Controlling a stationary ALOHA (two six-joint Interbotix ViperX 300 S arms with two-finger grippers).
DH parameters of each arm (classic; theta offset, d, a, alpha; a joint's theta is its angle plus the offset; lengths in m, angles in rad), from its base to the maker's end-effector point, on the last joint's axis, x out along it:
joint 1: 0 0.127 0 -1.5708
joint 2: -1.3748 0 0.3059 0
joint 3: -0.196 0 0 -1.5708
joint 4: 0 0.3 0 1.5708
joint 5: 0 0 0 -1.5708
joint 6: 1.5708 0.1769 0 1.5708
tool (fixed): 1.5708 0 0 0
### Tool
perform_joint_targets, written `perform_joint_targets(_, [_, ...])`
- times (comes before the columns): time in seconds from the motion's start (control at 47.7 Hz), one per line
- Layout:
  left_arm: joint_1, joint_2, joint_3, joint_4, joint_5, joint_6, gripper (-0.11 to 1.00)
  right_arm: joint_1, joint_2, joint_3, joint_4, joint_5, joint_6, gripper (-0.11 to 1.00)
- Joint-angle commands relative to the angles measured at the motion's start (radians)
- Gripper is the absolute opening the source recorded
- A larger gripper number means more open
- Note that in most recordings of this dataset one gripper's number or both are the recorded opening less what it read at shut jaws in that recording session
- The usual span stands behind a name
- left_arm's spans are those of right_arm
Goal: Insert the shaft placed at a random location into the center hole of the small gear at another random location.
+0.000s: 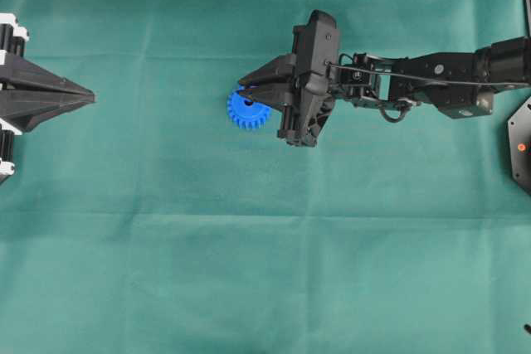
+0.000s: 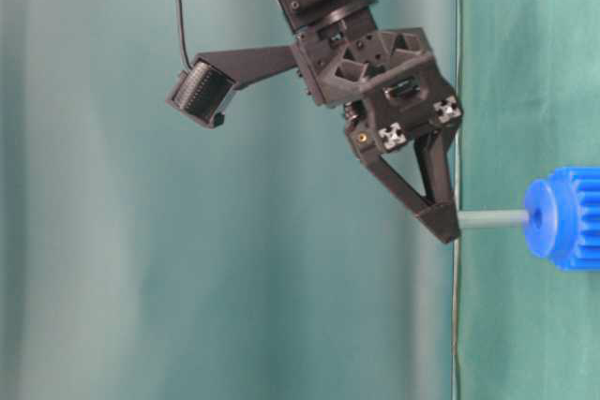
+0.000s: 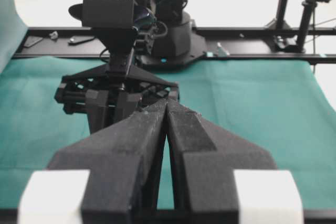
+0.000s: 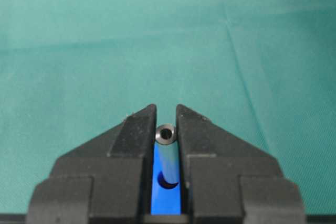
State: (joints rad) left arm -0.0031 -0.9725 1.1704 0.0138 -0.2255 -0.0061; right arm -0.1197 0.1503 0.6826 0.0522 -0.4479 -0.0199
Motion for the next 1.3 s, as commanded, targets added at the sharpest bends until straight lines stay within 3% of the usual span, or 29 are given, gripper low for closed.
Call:
perform_joint_targets(0.0, [0.0,0.008,-0.021,0.003,-0.006,-0.002,0.0,-0.002,-0.031,-0.011,0.005,0.002,0.012,0.11])
perform_joint_targets(1.278, [0.0,0.009,-0.02,0.003,-0.005,0.0,0.0,0.005,0.089,-0.023,0.032,-0.032,0.014,0.11])
